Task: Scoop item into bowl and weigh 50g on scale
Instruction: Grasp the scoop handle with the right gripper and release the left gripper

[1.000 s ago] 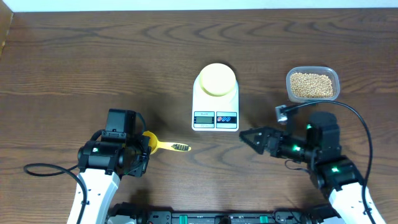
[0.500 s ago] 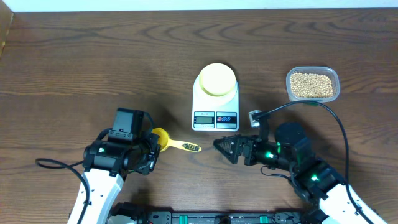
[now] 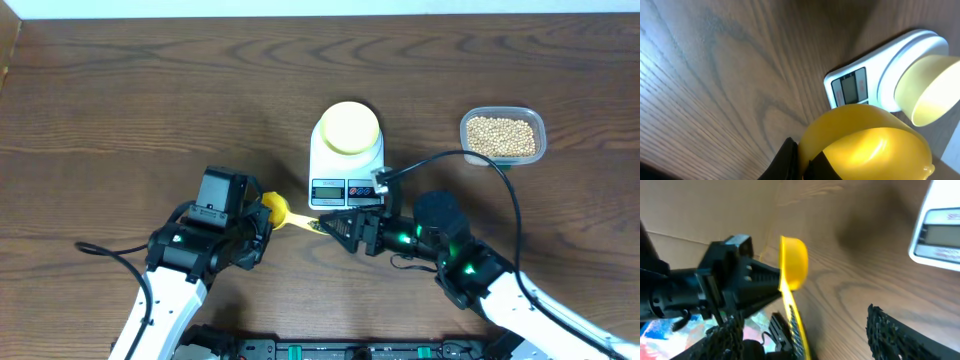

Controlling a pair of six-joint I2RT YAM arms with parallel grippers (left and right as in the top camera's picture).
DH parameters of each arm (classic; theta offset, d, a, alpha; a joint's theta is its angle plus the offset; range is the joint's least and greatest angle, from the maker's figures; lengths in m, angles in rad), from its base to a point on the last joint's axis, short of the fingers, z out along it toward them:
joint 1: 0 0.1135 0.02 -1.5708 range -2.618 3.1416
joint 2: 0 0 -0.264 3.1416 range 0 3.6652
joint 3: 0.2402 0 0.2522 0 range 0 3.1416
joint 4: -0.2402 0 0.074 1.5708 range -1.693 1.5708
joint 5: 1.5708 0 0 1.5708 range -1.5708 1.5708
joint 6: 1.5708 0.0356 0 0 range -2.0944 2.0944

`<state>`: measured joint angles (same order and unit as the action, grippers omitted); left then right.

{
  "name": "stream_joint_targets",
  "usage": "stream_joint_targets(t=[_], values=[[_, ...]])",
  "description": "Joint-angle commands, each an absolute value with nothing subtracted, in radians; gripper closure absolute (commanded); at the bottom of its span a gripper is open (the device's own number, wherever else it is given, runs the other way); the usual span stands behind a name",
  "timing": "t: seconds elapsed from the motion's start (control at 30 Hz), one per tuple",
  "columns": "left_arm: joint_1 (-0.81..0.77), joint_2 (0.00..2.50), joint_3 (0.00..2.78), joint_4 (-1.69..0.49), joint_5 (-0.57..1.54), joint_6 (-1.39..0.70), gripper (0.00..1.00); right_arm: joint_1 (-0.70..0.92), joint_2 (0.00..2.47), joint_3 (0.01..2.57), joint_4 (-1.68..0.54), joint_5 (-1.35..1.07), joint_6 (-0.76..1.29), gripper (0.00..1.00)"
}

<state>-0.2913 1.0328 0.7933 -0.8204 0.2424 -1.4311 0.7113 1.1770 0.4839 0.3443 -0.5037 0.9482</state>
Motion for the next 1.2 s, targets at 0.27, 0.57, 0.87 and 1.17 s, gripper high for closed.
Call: stream_joint_targets(t=[0.27,0.57,0.87,1.17], values=[[-0.35,1.085,0.802,-0.809,0.255,-1.547,0.93,0.774,1.296,0.496,0.484,-0.435,1.002,0.38],[-0.389,1.097,0.802,-0.772,0.255,-1.547,0.93,0.799,1.296,0.496,0.491,-0.428,1.023,0.54],[-0.406,1.097,0.802,-0.756,0.254,-1.547,0.93,0.801,1.296,0.496,0.491,-0.432,1.057,0.71],[-0.407,1.097,0.802,-0.756,0.255,-1.547,0.93,0.801,1.296,0.496,0.491,-0.434,1.085,0.8]])
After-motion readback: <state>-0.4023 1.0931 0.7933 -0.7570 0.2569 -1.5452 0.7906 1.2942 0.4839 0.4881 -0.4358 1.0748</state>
